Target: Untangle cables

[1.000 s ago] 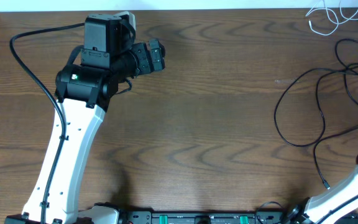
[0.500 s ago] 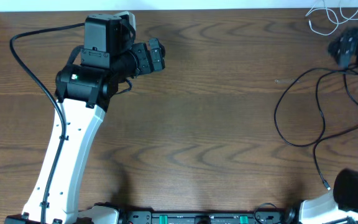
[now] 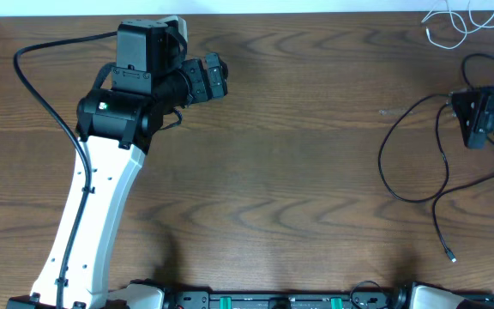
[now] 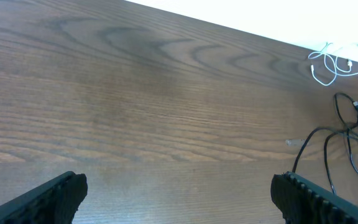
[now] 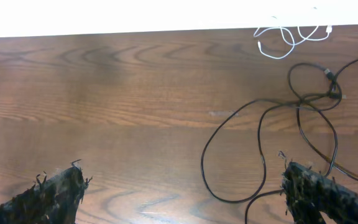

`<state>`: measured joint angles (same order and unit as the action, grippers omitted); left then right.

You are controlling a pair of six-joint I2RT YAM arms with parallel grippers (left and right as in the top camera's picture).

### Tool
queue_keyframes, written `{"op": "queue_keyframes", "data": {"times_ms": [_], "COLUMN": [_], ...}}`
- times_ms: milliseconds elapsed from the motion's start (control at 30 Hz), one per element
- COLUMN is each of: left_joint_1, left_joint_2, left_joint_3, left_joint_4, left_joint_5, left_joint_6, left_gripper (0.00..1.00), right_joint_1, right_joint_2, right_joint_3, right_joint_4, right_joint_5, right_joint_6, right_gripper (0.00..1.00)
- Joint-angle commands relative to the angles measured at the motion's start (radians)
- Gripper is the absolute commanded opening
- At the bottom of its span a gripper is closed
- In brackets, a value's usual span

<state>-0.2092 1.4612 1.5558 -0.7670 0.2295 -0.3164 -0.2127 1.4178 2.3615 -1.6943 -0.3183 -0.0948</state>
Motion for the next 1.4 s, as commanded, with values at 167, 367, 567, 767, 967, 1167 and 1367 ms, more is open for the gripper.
{"op": "queue_keyframes", "data": {"times_ms": [167,367,567,767,967,1167,1367], "left_joint_1": [0.004,0.004,0.004,0.004,0.004,0.004,0.004], "left_joint_2": [-0.004,-0.004,-0.004,-0.004,-0.004,-0.004,-0.004], "left_joint_3": [0.01,0.01,0.01,0.01,0.01,0.01,0.01], "left_joint_4": [-0.003,-0.003,-0.003,-0.003,-0.003,-0.003,-0.003], "left_joint_5": [-0.011,-0.011,-0.011,-0.011,-0.011,-0.011,-0.011], "left_joint_6": [0.009,0.009,0.009,0.009,0.009,0.009,0.009], "left_gripper": [0.99,0.99,0.99,0.99,0.99,0.99,0.99], "right_joint_1": [0.003,0.006,0.103,0.13,0.129,0.13,0.187], "right_joint_2": [-0.033,-0.043,-0.292,-0.595,-0.931,-1.138,-1.284], "right_joint_3": [0.006,-0.12,-0.628,-1.157,-1.617,-1.867,-2.069], "right_joint_4": [-0.003,0.018,0.409,0.875,1.177,1.392,1.609], "right_joint_5": [-0.041,-0.047,-0.001,0.005,0.052,0.08,0.082], "right_joint_6": [0.012,0.011,0.007,0.008,0.008,0.008,0.008], "right_gripper": [0.99,0.99,0.99,0.99,0.99,0.99,0.99]}}
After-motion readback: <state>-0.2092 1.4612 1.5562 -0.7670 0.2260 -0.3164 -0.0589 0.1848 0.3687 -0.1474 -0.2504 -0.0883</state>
